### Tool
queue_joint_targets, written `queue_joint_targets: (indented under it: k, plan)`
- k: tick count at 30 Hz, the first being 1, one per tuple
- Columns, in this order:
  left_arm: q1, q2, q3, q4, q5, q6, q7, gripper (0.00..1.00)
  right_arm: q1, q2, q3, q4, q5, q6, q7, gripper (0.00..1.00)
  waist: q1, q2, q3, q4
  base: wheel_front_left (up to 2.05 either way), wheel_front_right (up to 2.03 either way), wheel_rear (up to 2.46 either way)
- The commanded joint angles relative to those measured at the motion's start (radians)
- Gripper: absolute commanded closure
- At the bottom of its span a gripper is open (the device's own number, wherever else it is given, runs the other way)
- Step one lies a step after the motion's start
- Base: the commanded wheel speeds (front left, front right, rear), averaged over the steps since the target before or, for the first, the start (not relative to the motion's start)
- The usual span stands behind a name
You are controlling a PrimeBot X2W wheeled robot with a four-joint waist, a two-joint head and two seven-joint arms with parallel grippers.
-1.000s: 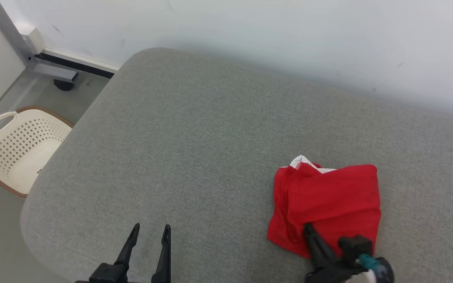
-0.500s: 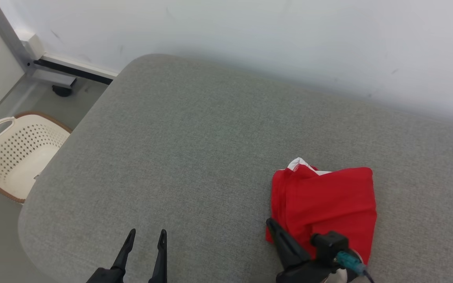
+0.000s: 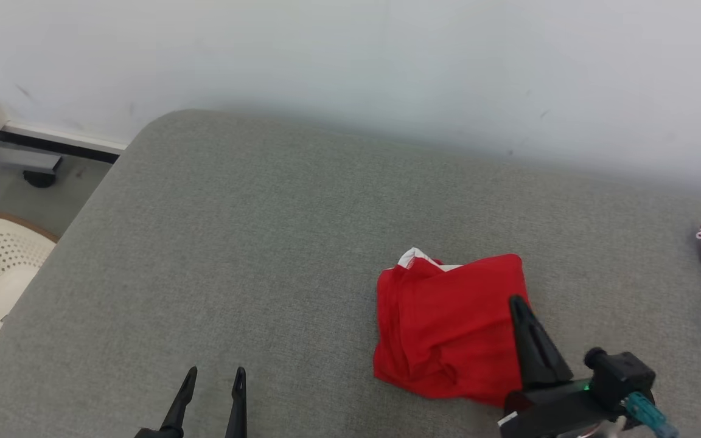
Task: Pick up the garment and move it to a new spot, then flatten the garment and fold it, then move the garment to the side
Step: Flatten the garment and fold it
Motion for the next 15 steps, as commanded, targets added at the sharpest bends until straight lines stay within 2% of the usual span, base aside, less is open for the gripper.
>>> queue_joint_targets:
  k: [1,7,15]
  plan:
    - [0.019,0.001,0.005,-0.005,0.010,0.001,-0.003,0.00,0.029,0.000,-0.029,-0.021,-0.005,-0.002,0.001,1.00,0.0000,0.0000,-0.022,-0.042,0.00,0.00,0.00]
    - [0.037,0.001,0.024,-0.013,0.035,0.001,-0.003,0.00,0.105,0.000,-0.137,-0.089,-0.033,-0.002,0.000,1.00,0.0000,0.0000,-0.038,-0.107,0.00,0.00,0.00]
    - [0.050,0.001,0.053,-0.023,0.063,-0.007,-0.003,0.00,0.200,0.000,-0.233,-0.123,-0.023,-0.002,0.000,1.00,0.0000,0.0000,-0.048,-0.169,0.00,0.00,0.00]
